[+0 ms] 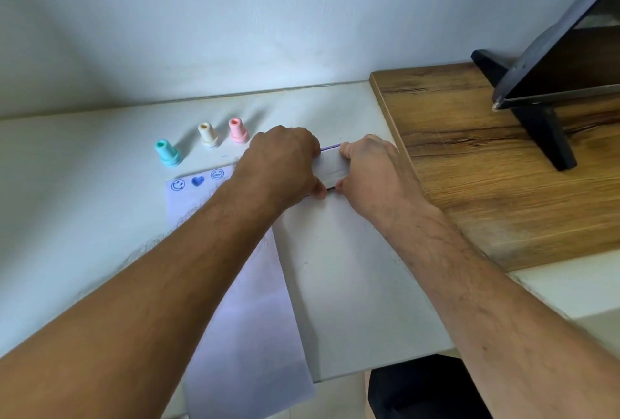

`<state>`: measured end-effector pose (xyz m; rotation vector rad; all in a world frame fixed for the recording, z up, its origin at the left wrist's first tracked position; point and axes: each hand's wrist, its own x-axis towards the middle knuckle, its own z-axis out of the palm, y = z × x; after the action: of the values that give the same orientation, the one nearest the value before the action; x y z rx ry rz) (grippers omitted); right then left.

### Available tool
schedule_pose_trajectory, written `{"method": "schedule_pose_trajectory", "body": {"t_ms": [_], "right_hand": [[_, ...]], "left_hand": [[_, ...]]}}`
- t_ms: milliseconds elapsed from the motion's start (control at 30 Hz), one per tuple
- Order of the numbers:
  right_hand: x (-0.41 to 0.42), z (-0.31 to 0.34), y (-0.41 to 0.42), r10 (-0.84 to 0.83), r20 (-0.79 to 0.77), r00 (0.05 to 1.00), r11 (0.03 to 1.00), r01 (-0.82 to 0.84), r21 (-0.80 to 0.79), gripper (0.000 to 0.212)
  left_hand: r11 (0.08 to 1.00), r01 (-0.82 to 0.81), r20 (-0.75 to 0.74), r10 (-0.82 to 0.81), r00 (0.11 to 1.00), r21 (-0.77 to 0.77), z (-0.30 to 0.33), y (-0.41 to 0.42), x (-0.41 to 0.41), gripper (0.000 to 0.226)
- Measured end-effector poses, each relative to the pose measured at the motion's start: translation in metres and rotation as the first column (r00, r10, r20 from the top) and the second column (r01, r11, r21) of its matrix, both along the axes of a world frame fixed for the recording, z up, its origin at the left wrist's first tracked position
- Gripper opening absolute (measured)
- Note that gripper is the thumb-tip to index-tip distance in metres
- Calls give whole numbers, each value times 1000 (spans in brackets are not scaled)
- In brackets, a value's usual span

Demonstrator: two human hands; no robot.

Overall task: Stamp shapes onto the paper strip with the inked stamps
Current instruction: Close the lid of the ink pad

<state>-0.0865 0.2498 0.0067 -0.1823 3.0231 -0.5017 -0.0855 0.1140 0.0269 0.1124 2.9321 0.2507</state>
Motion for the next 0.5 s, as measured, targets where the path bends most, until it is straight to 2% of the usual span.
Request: {"method": "schedule_pose_trajectory", "body": {"t_ms": [133, 267, 367, 500], "right_hand": [[2, 3, -1, 10, 10, 1000, 1000, -10, 20, 36], [-1, 7, -1, -53, 85, 995, 997, 57, -51, 27], [0, 11, -2, -82, 122, 989, 992, 93, -90, 33], [7, 20, -8, -77, 70, 995, 994, 81, -67, 40]], "left_hand": [[1000, -11, 1, 11, 1000, 4, -2, 1, 0, 59], [1000, -10, 15, 10, 1000, 16, 5, -3, 4, 59], [981, -105, 5, 106, 994, 160, 20, -12, 6, 66], [891, -244, -49, 283, 958, 383, 37, -35, 16, 43]]}}
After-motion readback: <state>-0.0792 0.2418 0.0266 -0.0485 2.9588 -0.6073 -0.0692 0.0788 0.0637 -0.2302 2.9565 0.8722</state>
